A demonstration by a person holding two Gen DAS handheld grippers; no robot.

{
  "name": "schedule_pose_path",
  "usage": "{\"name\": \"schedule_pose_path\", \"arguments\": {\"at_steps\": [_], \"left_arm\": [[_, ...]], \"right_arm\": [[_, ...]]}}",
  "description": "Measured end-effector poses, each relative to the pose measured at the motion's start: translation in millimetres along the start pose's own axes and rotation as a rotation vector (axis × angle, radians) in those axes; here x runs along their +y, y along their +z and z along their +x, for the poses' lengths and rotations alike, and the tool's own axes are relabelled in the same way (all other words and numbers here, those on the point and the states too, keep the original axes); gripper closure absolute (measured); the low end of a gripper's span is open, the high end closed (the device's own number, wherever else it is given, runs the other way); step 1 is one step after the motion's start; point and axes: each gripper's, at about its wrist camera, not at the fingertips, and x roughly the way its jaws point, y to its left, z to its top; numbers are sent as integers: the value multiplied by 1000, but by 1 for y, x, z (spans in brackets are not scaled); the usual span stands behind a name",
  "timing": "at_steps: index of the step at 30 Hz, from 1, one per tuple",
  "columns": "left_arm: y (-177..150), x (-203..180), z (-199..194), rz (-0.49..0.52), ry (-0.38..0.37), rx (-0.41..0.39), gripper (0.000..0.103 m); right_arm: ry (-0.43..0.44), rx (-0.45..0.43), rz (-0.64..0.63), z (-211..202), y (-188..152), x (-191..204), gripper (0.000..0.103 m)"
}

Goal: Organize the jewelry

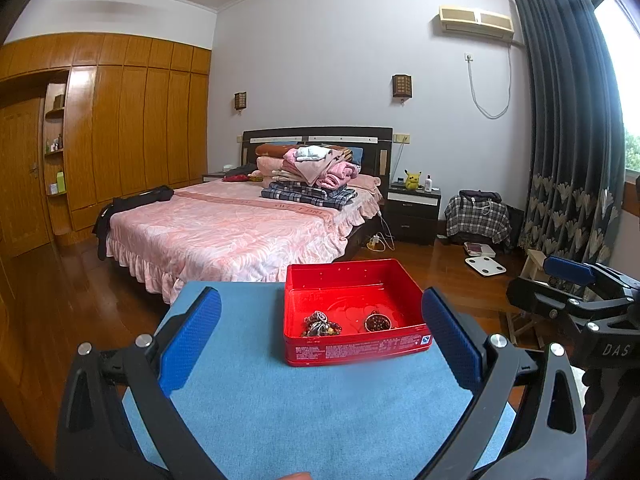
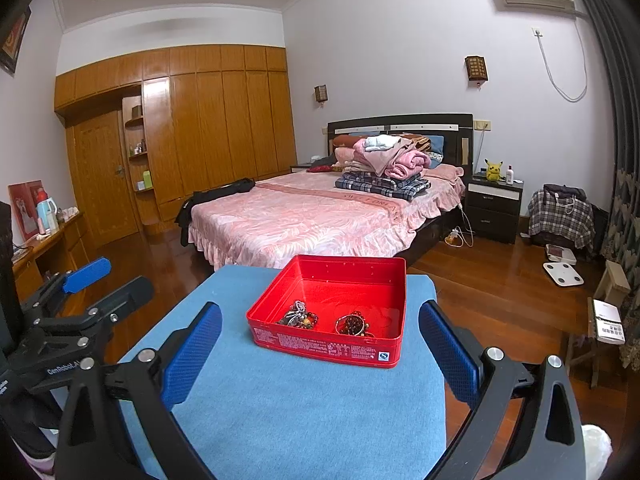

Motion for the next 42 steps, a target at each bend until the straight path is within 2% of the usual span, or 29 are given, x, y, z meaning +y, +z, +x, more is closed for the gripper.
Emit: {"name": "schedule_pose_path", "arguments": {"at_steps": [42], "left_arm": [[6,-2,-3,-4,-3,-4,6]], "right_arm": [[0,1,-3,-1,0,1,6]]}}
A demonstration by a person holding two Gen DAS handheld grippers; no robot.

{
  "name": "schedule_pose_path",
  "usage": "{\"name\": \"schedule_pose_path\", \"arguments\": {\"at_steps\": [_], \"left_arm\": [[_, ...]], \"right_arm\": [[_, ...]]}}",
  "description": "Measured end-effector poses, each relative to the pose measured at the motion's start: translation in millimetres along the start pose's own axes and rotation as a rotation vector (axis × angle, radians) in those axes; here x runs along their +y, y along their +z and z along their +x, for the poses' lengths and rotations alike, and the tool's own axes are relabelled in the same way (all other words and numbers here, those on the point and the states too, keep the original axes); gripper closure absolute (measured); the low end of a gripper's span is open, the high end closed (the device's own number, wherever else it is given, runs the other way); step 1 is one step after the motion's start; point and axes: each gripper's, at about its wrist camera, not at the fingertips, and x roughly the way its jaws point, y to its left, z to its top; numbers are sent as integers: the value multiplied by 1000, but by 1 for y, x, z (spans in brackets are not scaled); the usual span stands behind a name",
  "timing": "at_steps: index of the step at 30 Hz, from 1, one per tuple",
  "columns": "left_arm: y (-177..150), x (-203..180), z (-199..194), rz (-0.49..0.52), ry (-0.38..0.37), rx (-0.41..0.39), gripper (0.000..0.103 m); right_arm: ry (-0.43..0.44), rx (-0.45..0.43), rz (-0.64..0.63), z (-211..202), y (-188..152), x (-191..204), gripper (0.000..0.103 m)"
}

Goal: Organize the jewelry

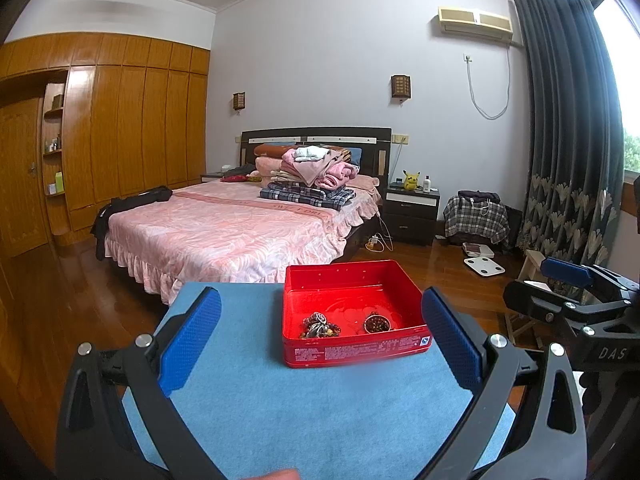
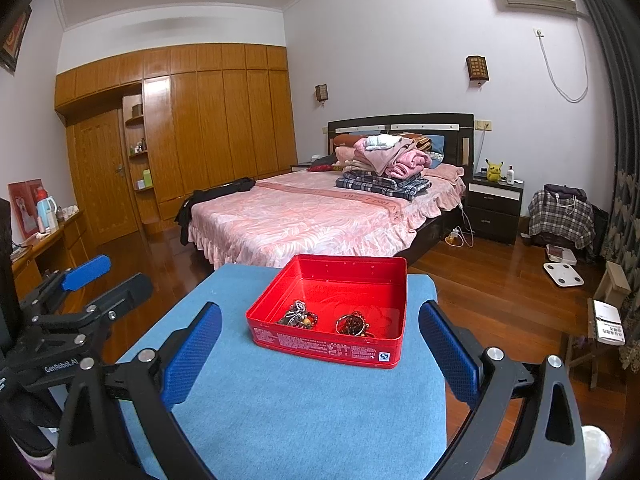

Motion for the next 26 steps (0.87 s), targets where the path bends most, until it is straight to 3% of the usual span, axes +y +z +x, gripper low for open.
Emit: {"name": "schedule_pose_path", "arguments": {"at_steps": [26], "left_arm": [[-3,-1,4,-6,10,8,6]], "right_arm": [[-6,19,1,5,-3,-6,6]]}}
